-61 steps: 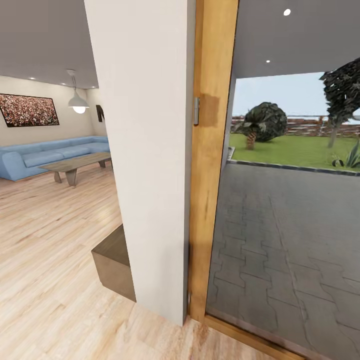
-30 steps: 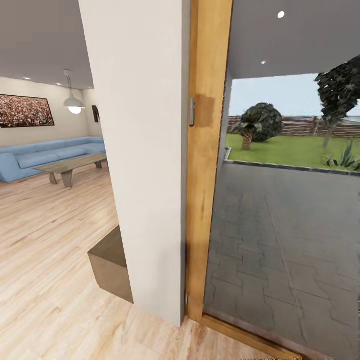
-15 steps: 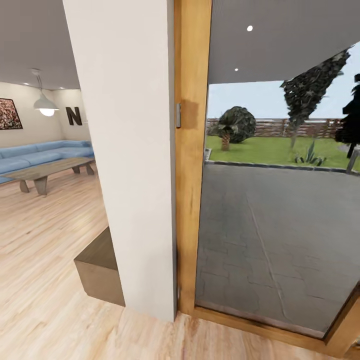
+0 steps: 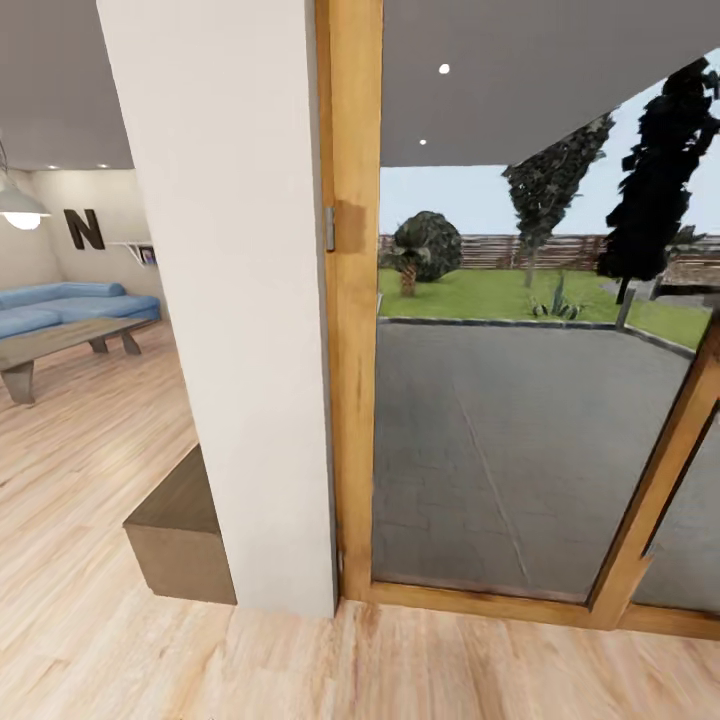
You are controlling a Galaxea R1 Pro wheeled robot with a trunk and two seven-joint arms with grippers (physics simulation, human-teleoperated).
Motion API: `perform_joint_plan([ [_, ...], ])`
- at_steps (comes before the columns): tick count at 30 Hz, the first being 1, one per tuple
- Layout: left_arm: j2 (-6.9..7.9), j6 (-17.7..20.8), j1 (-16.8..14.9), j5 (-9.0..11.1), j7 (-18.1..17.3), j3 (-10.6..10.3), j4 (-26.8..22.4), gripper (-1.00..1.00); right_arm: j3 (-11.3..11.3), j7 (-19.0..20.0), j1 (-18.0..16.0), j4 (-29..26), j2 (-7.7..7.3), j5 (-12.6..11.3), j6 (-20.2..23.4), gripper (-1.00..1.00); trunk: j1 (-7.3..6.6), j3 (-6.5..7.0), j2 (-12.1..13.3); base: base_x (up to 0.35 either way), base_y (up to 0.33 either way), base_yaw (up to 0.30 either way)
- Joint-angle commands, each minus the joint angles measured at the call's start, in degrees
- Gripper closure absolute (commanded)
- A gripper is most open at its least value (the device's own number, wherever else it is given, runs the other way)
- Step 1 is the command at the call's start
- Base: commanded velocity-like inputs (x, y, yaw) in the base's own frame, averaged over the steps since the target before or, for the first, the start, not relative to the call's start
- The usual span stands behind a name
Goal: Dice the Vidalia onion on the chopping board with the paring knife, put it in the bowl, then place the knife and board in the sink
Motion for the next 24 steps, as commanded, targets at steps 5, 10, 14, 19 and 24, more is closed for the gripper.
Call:
perform_joint_plan([
  [5,-0.11,-0.1,0.0,0.0,0.0,0.0,0.0,-1.00,-0.2,0.0,0.0,-0.1,0.06,0.0,-0.1,-1.00,-0.03,-0.27,0.0,-0.275,0.193,-0.278],
  [10,-0.09,-0.1,0.0,-0.1,0.0,0.0,0.0,-1.00,-0.2,0.0,0.0,-0.1,0.05,0.0,-0.1,-1.00,-0.03,-0.49,0.0,-0.276,0.193,-0.277],
  [14,-0.14,-0.1,0.0,-0.1,0.0,0.0,0.2,-1.00,-0.2,0.0,0.0,-0.1,0.05,0.0,-0.1,-1.00,-0.03,-0.66,0.0,-0.276,0.193,-0.277],
  [19,-0.16,-0.1,0.0,-0.1,0.0,0.0,0.3,-1.00,-0.2,0.0,0.0,-0.1,0.05,0.0,-0.2,-1.00,-0.03,-0.77,0.0,-0.279,0.186,-0.141],
  [24,-0.16,-0.1,0.0,-0.1,0.0,0.0,0.5,-1.00,-0.2,-0.2,0.0,-0.1,0.08,0.1,-0.2,-1.00,-0.03,-0.78,0.0,-0.298,0.078,-0.030],
])
